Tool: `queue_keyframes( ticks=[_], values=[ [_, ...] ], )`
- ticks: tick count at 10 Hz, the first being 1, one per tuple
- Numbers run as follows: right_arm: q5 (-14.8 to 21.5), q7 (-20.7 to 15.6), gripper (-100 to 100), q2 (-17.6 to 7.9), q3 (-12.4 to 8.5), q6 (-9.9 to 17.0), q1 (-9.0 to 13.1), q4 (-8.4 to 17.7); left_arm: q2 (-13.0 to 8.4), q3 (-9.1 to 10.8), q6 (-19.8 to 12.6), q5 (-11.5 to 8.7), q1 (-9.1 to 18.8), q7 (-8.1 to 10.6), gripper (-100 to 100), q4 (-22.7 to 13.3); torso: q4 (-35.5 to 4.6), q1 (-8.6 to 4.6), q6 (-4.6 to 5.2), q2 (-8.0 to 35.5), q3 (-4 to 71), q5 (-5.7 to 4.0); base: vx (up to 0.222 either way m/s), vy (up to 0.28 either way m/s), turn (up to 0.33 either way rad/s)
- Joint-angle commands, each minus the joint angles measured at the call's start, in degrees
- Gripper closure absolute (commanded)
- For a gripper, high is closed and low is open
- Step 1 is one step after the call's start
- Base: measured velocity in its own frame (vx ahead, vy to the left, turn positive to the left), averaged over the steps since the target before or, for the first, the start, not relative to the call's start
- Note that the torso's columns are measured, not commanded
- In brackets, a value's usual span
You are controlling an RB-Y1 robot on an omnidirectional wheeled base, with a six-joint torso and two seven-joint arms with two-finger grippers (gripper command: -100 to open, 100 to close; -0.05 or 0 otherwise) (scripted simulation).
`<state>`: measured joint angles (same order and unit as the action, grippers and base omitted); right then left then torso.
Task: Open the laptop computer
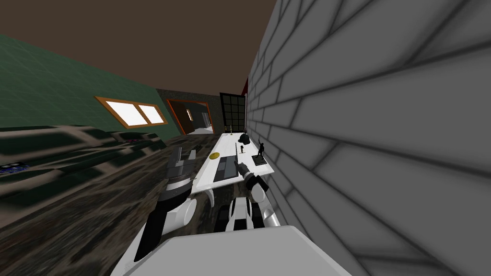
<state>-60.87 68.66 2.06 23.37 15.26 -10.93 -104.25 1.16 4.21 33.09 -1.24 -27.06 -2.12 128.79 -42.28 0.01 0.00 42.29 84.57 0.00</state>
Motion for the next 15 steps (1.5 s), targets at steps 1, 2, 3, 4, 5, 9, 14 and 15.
queue_keyframes(
  ticks=[1, 2, 3, 4, 5, 9, 14, 15],
  values=[
    [0.6, 1.0, -100, 0.1, -0.7, 1.6, 0.0, -1.0, 0.0, 0.0, 0.0, 0.0, 0.0, 0.0, 0, 0.0, 0.0, -0.01, 0.01, 0.0, 0.0, 0.0, 0.089, 0.063, -0.083],
    [0.4, 0.5, -100, 0.2, -0.3, 0.7, -0.1, -0.5, 0.0, 0.0, 0.0, 0.0, 0.0, 0.0, 0, 0.0, 0.1, 0.18, 0.01, -0.2, 0.1, 0.04, 0.057, 0.043, -0.025],
    [0.5, 0.6, 100, 0.2, -0.4, 0.9, -0.1, -0.6, 0.0, 0.0, 0.0, 0.0, 0.0, 0.0, 0, 0.0, 0.0, 0.05, -0.01, -0.1, 0.1, 0.02, 0.008, 0.008, 0.01],
    [1.8, 0.1, 100, 0.3, -1.0, 2.6, 0.8, -0.8, 0.0, 0.0, 0.0, 0.0, 0.0, 0.0, 0, 0.0, 0.1, -0.11, 0.03, 0.0, 0.0, -0.02, -0.029, 0.056, -0.071],
    [3.1, -0.4, 100, 0.3, -1.8, 4.3, 1.6, -0.8, 0.0, 0.0, 0.0, 0.0, 0.0, 0.0, 0, 0.0, 0.2, -0.03, 0.05, -0.2, 0.1, -0.02, -0.043, 0.104, -0.15],
    [7.2, -1.8, 100, 0.4, -4.1, 9.2, 3.9, -0.8, 0.0, -0.01, 0.0, 0.0, 0.0, 0.0, 0, 0.0, 0.3, 0.31, -0.34, -0.2, 0.1, 0.04, -0.035, 0.129, -0.106],
    [12.6, -3.8, 100, 0.5, -7.3, 15.6, 7.0, -0.8, 0.0, -0.01, 0.0, 0.0, 0.0, 0.0, 0, 0.0, 0.2, 0.15, -0.09, -0.2, 0.1, 0.01, -0.039, 0.108, -0.092],
    [14.0, -4.2, 100, 0.5, -8.0, 17.1, 7.8, -0.8, 0.0, -0.01, 0.0, 0.0, 0.0, 0.0, 0, 0.0, 0.2, 0.16, -0.07, -0.2, 0.1, 0.03, -0.077, 0.168, -0.139]
  ],
)
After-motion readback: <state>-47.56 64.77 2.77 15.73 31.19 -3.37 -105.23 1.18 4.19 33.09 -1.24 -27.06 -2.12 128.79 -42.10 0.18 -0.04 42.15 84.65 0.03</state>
